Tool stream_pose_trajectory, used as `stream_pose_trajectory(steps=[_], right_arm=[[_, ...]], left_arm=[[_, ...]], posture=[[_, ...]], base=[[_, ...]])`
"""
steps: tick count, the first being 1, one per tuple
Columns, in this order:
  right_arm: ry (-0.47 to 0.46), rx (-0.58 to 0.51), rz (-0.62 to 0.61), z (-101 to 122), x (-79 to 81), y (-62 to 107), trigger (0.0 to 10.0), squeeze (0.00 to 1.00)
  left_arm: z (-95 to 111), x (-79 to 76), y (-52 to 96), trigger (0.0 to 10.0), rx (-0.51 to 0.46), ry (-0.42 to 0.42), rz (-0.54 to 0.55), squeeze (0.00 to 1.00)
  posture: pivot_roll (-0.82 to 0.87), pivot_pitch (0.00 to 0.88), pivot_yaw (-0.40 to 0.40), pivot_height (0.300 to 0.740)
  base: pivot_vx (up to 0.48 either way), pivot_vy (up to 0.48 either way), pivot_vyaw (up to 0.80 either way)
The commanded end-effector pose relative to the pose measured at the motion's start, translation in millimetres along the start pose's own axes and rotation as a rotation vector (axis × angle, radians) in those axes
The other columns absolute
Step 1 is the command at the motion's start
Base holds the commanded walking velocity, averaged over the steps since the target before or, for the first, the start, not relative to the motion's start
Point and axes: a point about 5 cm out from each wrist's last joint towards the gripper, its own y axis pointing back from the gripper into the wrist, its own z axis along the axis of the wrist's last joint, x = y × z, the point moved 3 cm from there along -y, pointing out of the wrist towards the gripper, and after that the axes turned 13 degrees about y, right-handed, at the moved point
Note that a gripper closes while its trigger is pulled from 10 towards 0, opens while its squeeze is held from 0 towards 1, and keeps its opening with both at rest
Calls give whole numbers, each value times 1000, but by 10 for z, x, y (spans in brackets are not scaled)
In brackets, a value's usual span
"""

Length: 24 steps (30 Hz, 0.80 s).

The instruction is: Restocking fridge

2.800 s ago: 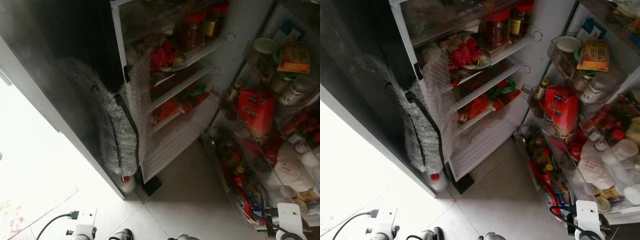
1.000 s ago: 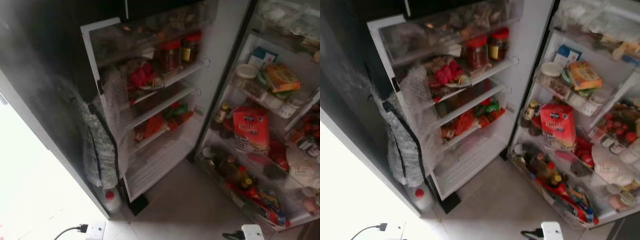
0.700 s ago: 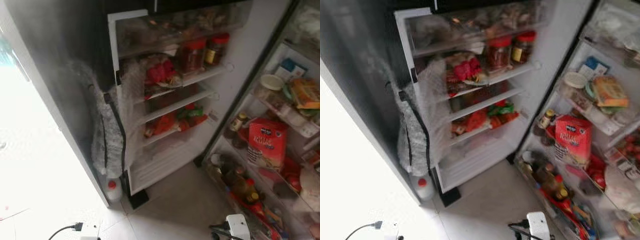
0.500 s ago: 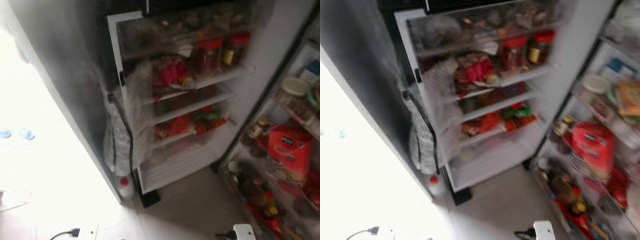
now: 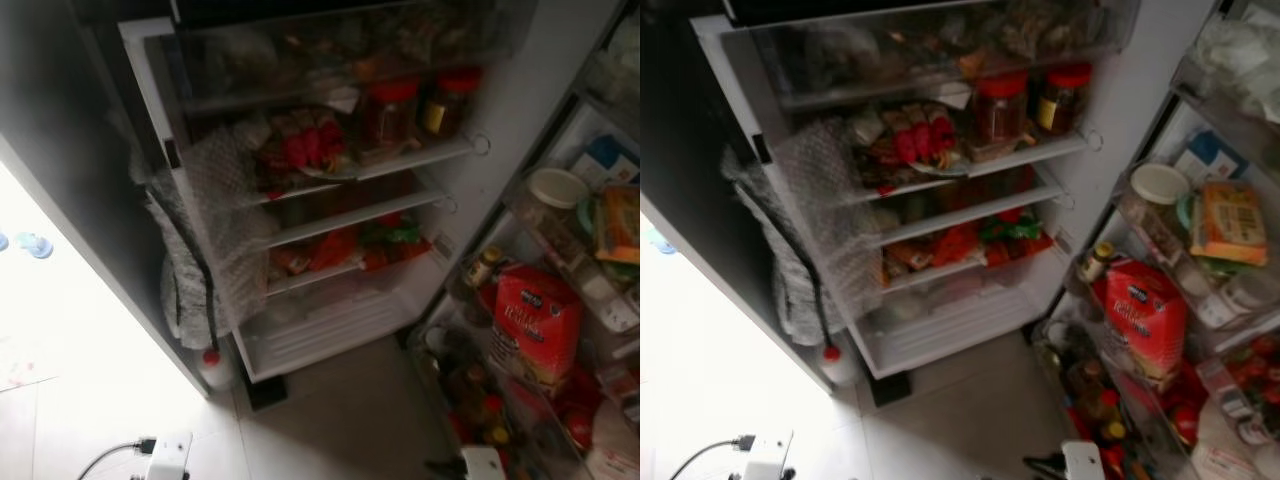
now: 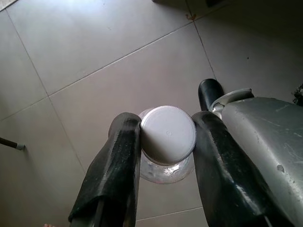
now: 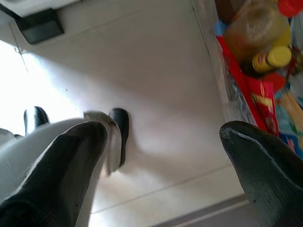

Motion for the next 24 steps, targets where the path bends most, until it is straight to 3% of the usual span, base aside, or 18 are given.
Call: stream_pose_trajectory(steps=[1,16,20,24], right_arm=[[-16,26,-4,-104,-12,28,10000,0],[15,20,-25,-53,-48,17,10000,0],[54,36,-100,-37,-209,30,10000,0],[103,52,-180,23,-482,64,10000,0]], left_arm=[[-61,50,9,10000,18,-16,13,0],[0,42,-4,10000,11,-18,-6,0],[12,30,-7,10000,9,-13,-17,0],[20,25,-7,10000,6,-8,-19,0]], posture=[[-113,178,-20,740],[-126,160,-10,740],[-127,152,-9,740],[-123,147,-9,740]], base=[[0,0,0],[0,0,0],[0,0,0],[0,0,0]])
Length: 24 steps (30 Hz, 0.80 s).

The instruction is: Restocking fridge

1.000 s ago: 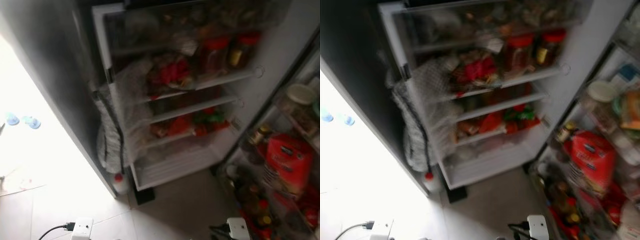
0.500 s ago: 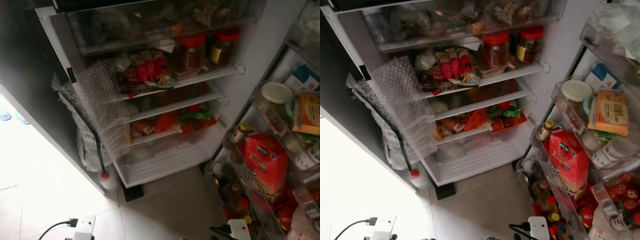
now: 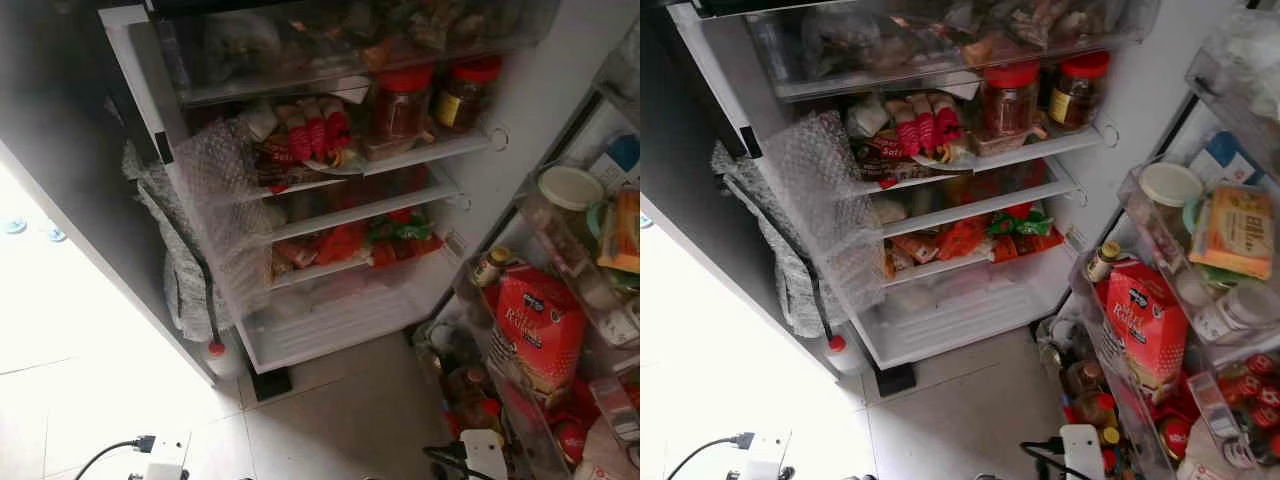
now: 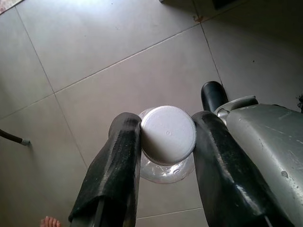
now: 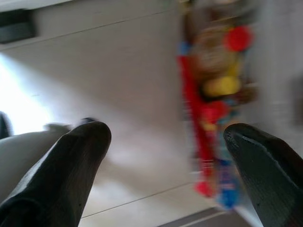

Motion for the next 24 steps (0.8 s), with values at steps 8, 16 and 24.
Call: stream_pose_trajectory(steps=[8,16,24], right_arm=[[38,85,-14,-215,253,38,10000,0],[98,116,-41,-285,362,60,10000,0],[154,143,-111,-333,247,75,10000,0]], left_arm=[[-94,48,17,10000,25,-1,7,0],[-97,57,19,10000,24,0,5,0],[-78,50,16,10000,16,11,-5,0]], posture=[[-125,162,-3,740],[-122,173,0,740],[-121,178,3,740]], base=[[0,0,0],[0,0,0],[0,0,0]])
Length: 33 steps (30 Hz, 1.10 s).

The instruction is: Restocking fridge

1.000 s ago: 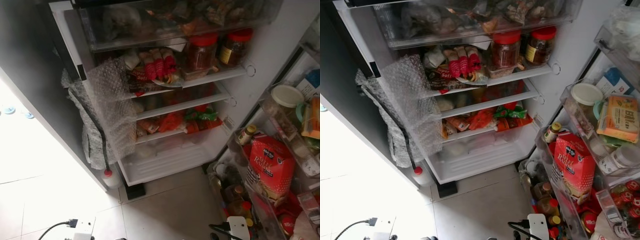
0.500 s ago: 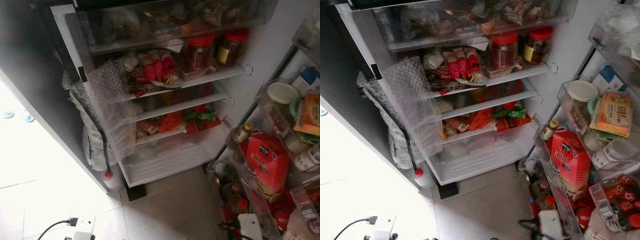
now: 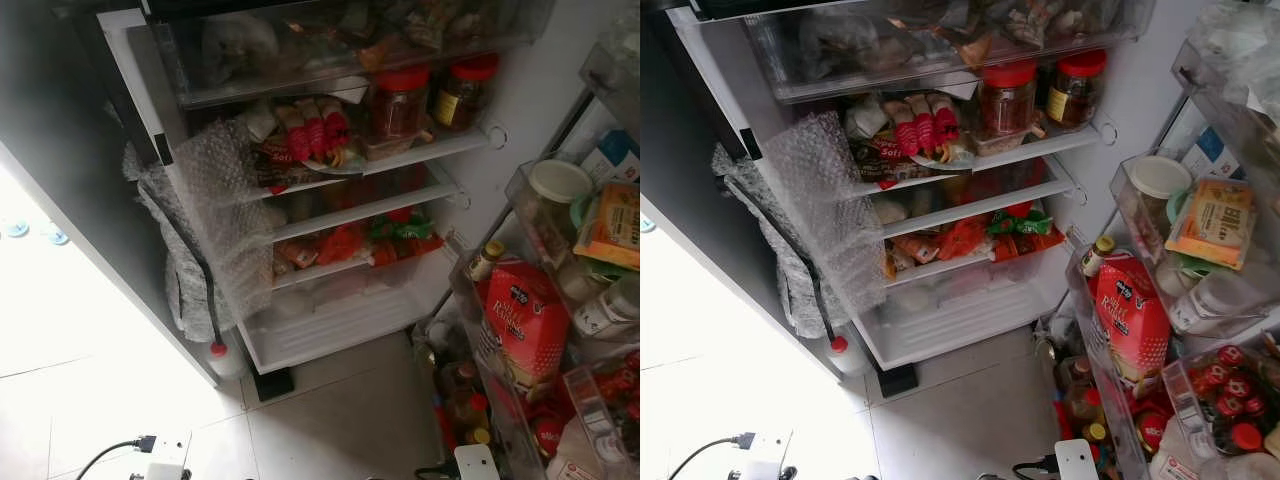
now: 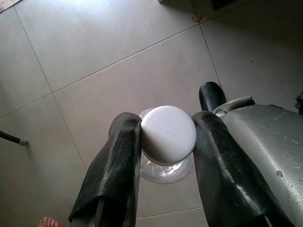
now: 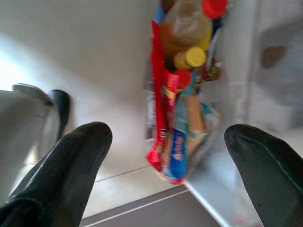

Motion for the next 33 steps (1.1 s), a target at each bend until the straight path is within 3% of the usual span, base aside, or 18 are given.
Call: stream_pose_trajectory(steps=[1,16,27,33], right_arm=[[8,39,-4,-121,-1,18,10000,0],[41,27,-21,-97,-151,-7,10000,0],[43,25,-23,-84,-173,-12,10000,0],[40,18,-12,-64,-133,-11,10000,0]], left_arm=[[-72,55,14,10000,19,6,8,0],[-64,39,13,10000,15,14,4,0],[-60,43,11,10000,17,-3,2,0],[-62,43,11,10000,19,-6,2,0]], posture=[[-122,178,3,740],[-119,177,-1,740],[-120,179,-1,740],[-117,181,-3,740]], base=[[0,0,0],[0,0,0],[0,0,0],[0,-387,0]])
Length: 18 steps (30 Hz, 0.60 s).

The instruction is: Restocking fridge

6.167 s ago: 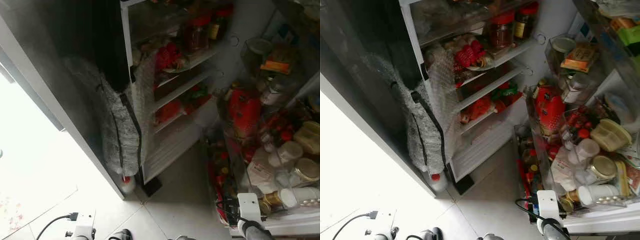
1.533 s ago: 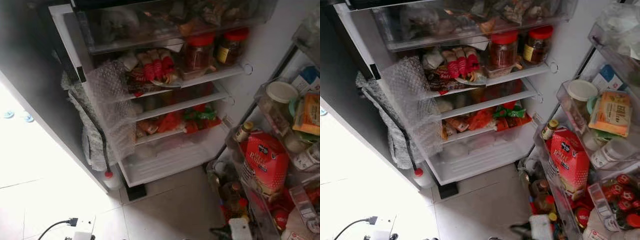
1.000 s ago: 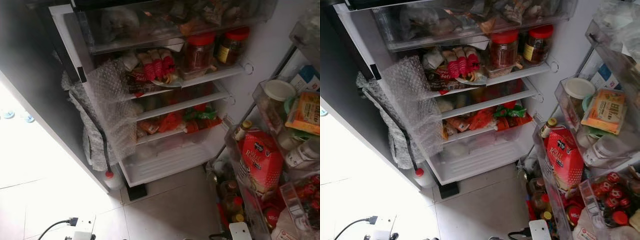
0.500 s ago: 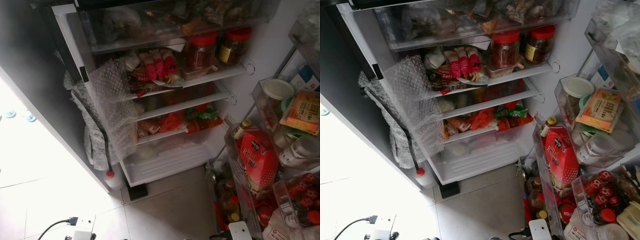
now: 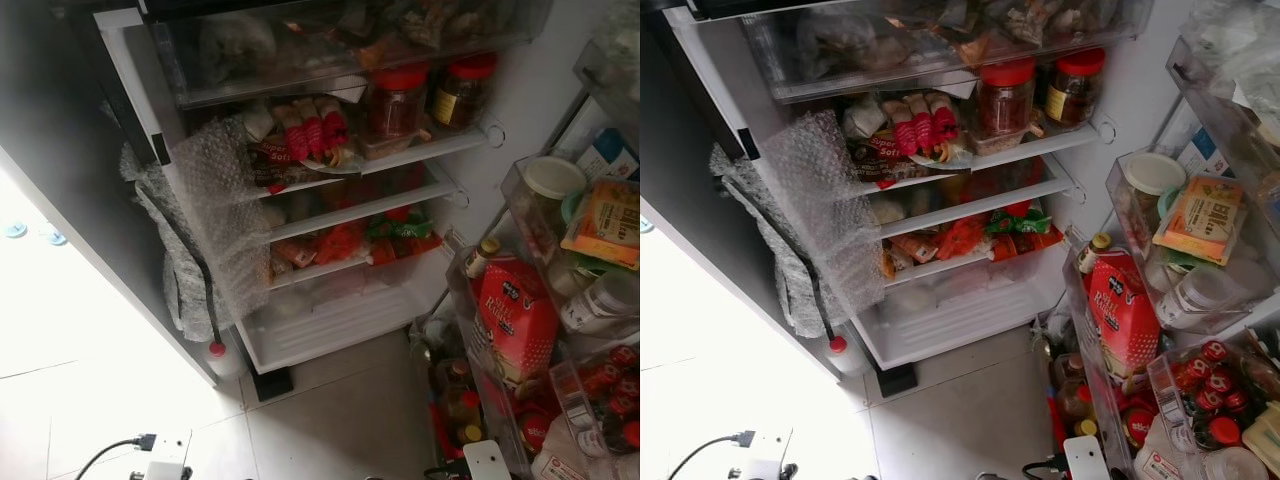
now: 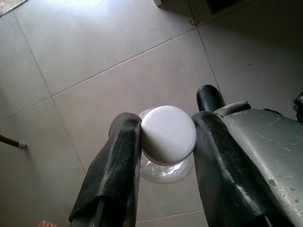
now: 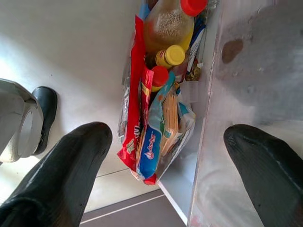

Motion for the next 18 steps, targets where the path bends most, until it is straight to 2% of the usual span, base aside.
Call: stream_pose_trajectory(steps=[1,13,18], right_arm=[[-3,22,12,-77,23,14,10000,0],[-8,16,43,-64,89,20,10000,0],[-14,10,74,-49,153,27,10000,0]], left_arm=[[-83,38,13,10000,30,-8,9,0],[-83,37,13,10000,30,-7,13,0],[-80,36,14,10000,24,-2,11,0]], posture=[[-116,182,-4,740],[-114,180,-6,740],[-115,179,-5,740]], base=[[0,-394,0],[0,-360,0],[0,-53,0]])
